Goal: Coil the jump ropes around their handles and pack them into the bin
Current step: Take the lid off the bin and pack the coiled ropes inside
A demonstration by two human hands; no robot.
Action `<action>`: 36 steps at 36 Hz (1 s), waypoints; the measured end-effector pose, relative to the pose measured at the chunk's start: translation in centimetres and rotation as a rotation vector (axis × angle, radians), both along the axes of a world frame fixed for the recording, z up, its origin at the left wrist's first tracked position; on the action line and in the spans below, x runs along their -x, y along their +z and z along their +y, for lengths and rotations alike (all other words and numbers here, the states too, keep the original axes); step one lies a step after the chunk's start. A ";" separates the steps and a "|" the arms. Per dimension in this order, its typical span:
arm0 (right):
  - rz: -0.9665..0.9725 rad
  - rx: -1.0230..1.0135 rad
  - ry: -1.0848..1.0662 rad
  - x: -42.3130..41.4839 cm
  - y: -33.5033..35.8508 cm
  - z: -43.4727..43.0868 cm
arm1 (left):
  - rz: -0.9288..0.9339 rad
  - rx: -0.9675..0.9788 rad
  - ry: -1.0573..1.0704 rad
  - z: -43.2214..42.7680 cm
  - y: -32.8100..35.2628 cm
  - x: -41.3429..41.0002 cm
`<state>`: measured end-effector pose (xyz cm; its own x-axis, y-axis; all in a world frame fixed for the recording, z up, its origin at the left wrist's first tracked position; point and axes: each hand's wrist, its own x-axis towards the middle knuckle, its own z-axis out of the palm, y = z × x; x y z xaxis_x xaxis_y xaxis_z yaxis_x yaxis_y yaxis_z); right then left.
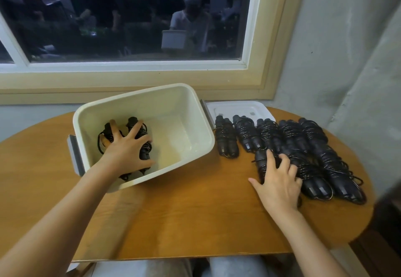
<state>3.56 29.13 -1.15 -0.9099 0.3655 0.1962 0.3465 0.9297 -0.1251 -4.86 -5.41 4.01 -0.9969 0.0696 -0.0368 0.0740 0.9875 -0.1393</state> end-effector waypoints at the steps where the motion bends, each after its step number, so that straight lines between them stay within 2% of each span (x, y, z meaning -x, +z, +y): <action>1: 0.005 0.034 -0.007 0.0 0.1 0.0 | -0.004 -0.003 0.000 0.0 0.0 0.0; 6: -0.080 0.127 -0.007 0.1 0.4 0.6 | -0.010 -0.024 0.003 0.0 0.2 0.0; 10: -0.054 0.302 0.038 0.5 0.7 1.2 | -0.012 -0.030 -0.001 0.0 0.0 0.1; 13: -0.008 0.550 0.060 0.6 0.7 1.7 | -0.014 -0.031 -0.010 -0.1 -0.1 0.2; 16: 0.139 0.932 0.106 0.2 2.1 1.8 | -0.014 -0.033 -0.023 -0.3 -0.3 0.3; 19: 0.258 1.267 0.275 -0.7 5.8 0.4 | -0.020 -0.059 -0.035 -0.4 -0.4 0.3; 22: 0.258 1.458 0.498 -0.9 9.6 -2.3 | -0.022 -0.086 -0.030 -0.3 -0.4 0.3; 25: 0.194 1.516 0.671 0.6 11.7 -5.7 | -0.005 -0.165 -0.015 -0.3 -0.2 0.2; 28: 0.150 1.450 0.760 3.6 12.5 -9.7 | -0.005 -0.246 0.007 -0.2 0.0 -0.2; 36: -0.056 1.223 0.717 10.6 7.9 -16.6 | -0.004 -0.358 -0.007 -0.2 -0.1 -0.7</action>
<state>-6.99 12.50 6.72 -0.9638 -0.2610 0.0550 -0.1151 0.2207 -0.9685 -4.19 -5.64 3.95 -0.9962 0.0860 -0.0122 0.0813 0.9730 0.2159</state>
